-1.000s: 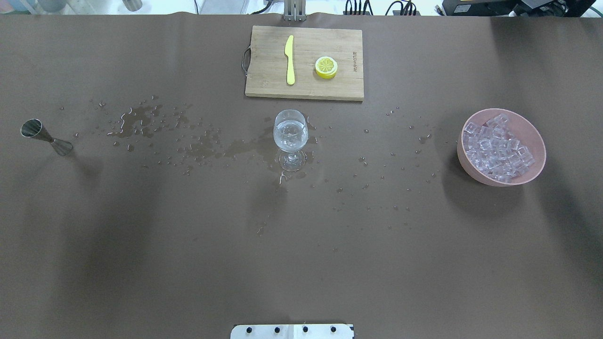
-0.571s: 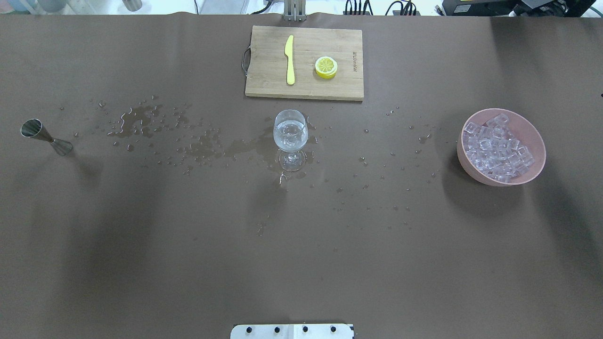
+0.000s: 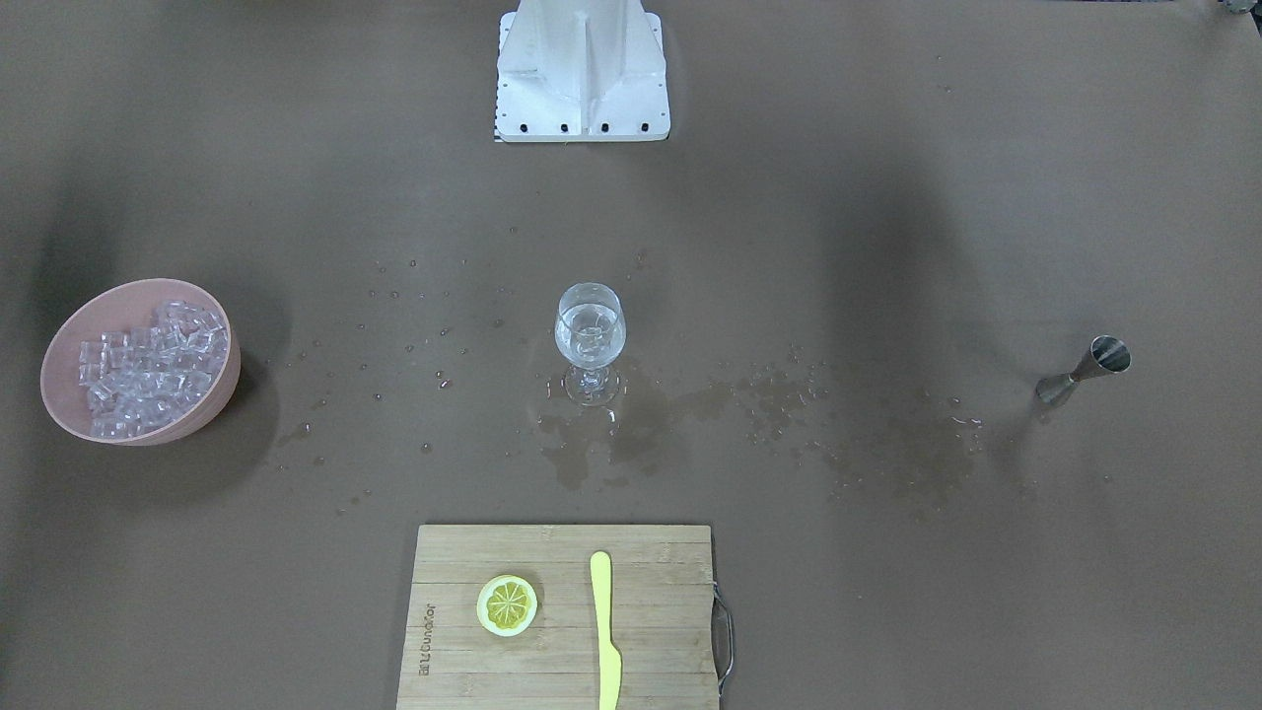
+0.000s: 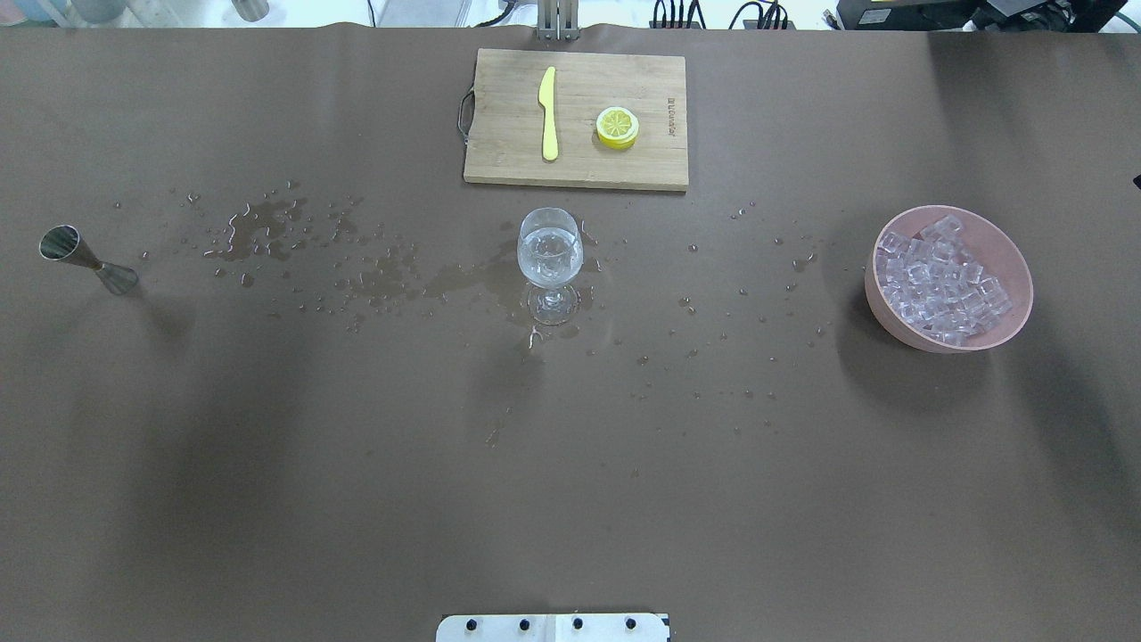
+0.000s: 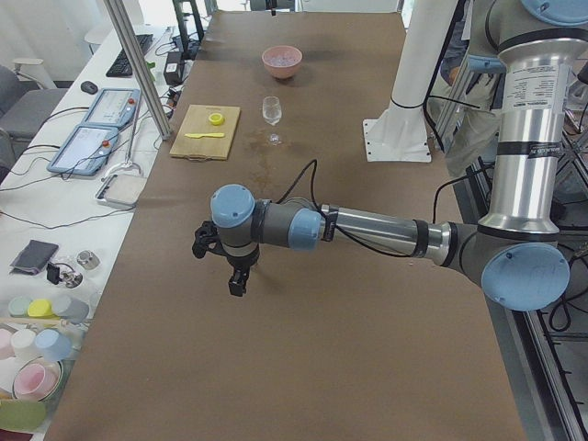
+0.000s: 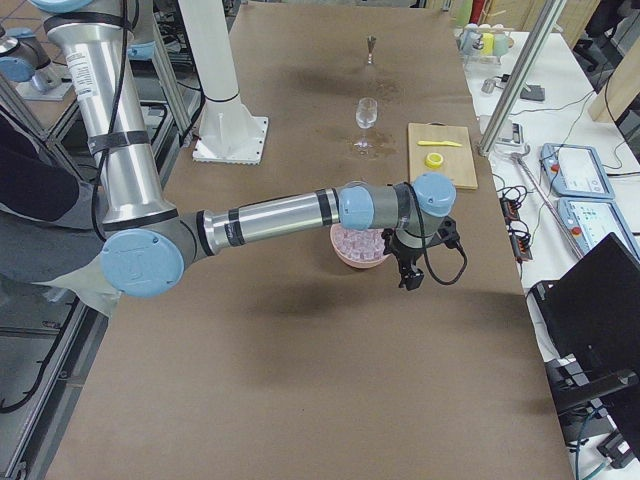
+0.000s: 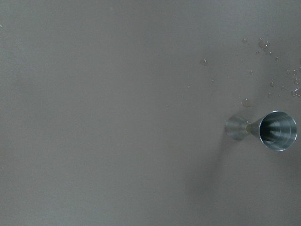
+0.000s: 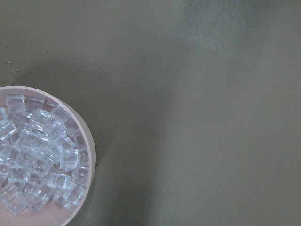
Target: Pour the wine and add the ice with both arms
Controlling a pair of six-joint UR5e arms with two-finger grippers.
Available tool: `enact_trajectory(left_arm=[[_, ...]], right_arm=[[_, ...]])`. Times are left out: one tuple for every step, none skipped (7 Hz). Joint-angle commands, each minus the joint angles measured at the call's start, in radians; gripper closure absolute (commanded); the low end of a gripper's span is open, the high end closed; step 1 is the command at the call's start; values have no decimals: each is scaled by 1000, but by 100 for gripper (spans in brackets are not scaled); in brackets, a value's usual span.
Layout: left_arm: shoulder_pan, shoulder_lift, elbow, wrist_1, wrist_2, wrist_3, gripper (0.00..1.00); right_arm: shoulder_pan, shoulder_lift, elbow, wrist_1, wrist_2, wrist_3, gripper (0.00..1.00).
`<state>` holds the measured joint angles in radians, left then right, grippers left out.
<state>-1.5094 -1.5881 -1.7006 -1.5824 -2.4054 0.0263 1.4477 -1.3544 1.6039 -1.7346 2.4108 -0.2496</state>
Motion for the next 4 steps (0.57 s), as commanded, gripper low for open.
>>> enact_trajectory(left_arm=[[-2,17,2,-13,-32,12,2],[0,22,4,-7,-62,11,2],[-2,25,1,-8,-63,12,2],[0,25,4,-5,-60,0,2]], right_arm=[[0,-26,25,24,26,-8,0],[0,-29,30,83,31,-14,0],[0,-32,33,120,21,-14,0],[0,-66,25,121,21,-14,0]])
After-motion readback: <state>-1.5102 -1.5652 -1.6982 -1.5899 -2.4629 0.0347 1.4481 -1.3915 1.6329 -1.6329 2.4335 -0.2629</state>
